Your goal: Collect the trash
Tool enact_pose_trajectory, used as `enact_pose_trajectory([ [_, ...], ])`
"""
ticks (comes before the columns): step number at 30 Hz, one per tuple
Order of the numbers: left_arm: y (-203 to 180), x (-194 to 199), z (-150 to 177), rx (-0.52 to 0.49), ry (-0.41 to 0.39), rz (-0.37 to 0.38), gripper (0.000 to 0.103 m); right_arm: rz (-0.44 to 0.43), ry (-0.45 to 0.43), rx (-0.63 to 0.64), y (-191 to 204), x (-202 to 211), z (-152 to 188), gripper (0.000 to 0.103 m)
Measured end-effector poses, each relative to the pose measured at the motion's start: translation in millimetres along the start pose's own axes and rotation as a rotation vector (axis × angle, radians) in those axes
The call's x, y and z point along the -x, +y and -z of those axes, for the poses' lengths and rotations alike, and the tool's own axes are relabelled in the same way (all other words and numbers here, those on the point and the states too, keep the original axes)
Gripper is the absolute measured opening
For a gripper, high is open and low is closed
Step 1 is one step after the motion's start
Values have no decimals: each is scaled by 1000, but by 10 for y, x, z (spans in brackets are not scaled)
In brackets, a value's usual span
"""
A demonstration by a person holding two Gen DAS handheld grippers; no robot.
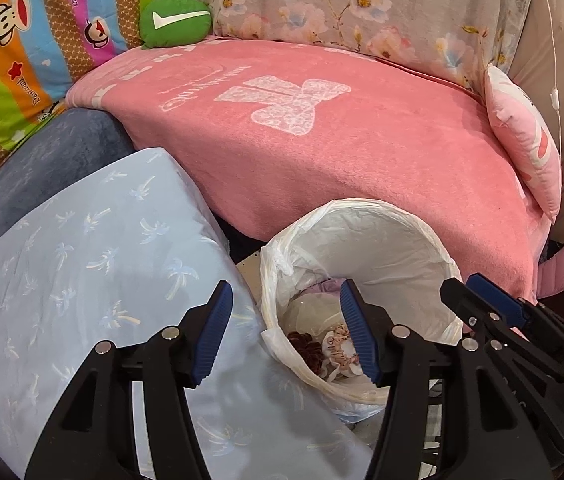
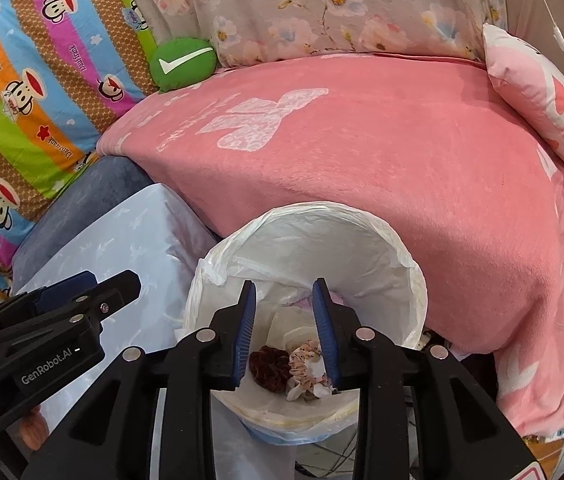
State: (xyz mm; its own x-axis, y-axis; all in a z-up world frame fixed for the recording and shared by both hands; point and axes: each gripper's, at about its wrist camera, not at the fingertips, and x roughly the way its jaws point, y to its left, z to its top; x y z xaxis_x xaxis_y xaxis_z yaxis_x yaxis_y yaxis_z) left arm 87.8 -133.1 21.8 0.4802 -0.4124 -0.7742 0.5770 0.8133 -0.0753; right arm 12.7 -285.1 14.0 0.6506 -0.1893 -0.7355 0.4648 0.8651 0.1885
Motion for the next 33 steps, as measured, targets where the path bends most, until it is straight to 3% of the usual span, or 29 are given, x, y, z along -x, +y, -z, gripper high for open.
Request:
enact_pose_trajectory([
  [14,44,126,163,-15,-28,-69,75,36,9,83,117,146,152,48],
  [26,88,126,321,-7,-13,-113,79,85,17,131,138,215,271,57],
  [28,99,141,337,-1,-14,-122,83,94,9,133,133,236,279,62],
  [33,104,180,380,6,-33,-153,88,100,0,135,112,266,294,65],
])
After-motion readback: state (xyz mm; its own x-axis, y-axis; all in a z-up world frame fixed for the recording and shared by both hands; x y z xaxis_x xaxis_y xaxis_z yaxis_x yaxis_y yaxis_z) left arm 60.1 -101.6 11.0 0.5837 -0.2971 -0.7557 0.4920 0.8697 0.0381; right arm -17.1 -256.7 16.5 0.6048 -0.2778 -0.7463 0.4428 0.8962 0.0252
